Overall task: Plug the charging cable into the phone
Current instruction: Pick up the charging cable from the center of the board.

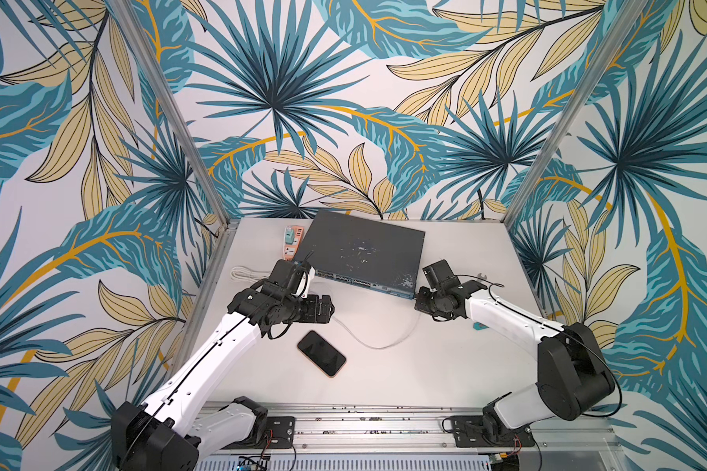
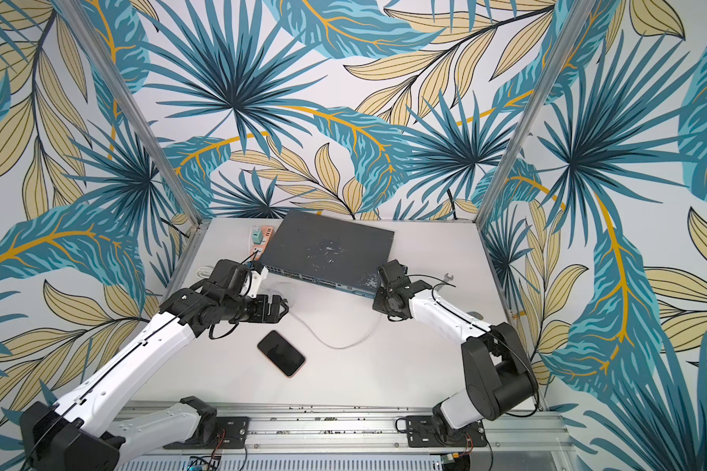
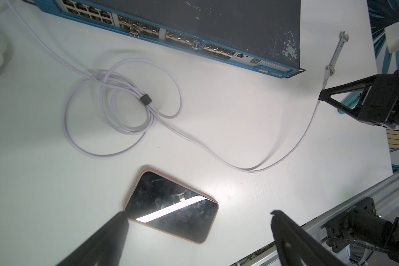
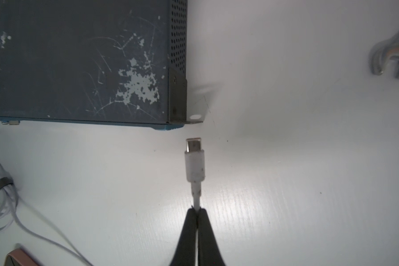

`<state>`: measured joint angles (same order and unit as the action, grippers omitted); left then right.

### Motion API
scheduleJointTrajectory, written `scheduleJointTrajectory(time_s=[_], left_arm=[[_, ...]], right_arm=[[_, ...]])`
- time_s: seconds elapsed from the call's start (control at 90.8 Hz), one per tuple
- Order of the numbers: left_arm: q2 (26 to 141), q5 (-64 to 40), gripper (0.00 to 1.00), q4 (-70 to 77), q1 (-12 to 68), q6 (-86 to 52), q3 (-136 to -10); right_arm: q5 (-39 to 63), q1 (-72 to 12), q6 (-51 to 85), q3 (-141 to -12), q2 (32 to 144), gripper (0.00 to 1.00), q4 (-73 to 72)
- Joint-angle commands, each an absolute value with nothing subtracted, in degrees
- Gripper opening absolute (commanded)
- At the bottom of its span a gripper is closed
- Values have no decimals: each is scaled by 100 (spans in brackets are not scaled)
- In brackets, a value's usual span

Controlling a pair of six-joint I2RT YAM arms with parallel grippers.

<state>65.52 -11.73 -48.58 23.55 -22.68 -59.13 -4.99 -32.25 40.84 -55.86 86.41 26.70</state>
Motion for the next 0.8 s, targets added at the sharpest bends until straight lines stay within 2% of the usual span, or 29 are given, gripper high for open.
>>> scheduleJointTrajectory(time_s=[0.0,0.375,0.793], left_arm=[[6574,-1427,100,-4555,2296,-2417,-6082],[6630,-2016,100,-3796,2082,-2918,-6062],[6966,-3002,100,-2322,2070,-3703,-6184]], right_arm=[[-631,-3257,3689,-5722,8447,0,2467],[215,-3253,2662,-5913,8093,0,1187],[1670,-3256,2116,-6774,8702,0,635]])
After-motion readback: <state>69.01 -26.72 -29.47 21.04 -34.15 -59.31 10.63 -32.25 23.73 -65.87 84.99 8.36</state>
